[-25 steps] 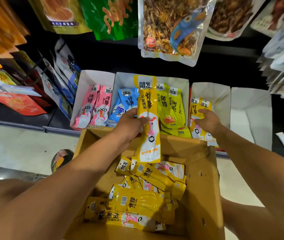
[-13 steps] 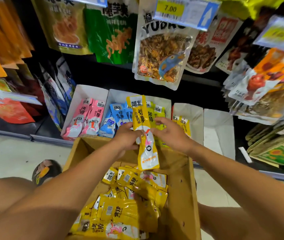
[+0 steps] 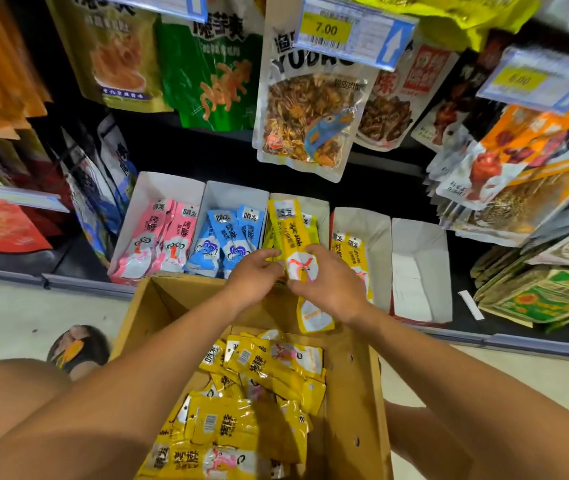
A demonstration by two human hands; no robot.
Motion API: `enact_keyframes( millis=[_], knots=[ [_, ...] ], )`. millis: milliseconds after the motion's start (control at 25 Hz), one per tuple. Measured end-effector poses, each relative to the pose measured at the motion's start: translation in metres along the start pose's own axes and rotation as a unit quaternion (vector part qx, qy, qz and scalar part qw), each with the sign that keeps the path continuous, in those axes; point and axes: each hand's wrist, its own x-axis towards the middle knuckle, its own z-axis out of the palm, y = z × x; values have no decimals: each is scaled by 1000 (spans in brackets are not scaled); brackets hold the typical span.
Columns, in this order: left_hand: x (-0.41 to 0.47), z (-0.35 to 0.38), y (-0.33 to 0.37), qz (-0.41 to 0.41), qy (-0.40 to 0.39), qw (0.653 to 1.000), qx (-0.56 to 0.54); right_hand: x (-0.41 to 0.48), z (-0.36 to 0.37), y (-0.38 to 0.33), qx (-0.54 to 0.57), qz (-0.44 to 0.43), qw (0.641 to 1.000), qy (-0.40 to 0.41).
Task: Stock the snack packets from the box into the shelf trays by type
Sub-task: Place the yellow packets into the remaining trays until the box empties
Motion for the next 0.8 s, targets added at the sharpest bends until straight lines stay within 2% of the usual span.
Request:
enact_keyframes(
  millis=[40,120,200,280,440,800],
  knots=[
    [-1,-3,-4,46,9,995,93,7,-4,13,7,10,1000,9],
    [-1,-8,-22,127,13,943,306,26,-12,48,16,38,999,27],
    [0,-11,-44,124,-23,882,455,49,-15,87,2,78,996,42],
    [2,-10,-63,79,-74,836,538,71,-14,122,-26,129,991,34],
    [4,-5,-83,49,-108,793,597,102,6,168,-41,181,983,2],
    [7,-3,-88,42,-122,780,612,143,69,220,-78,153,984,-51]
  ],
)
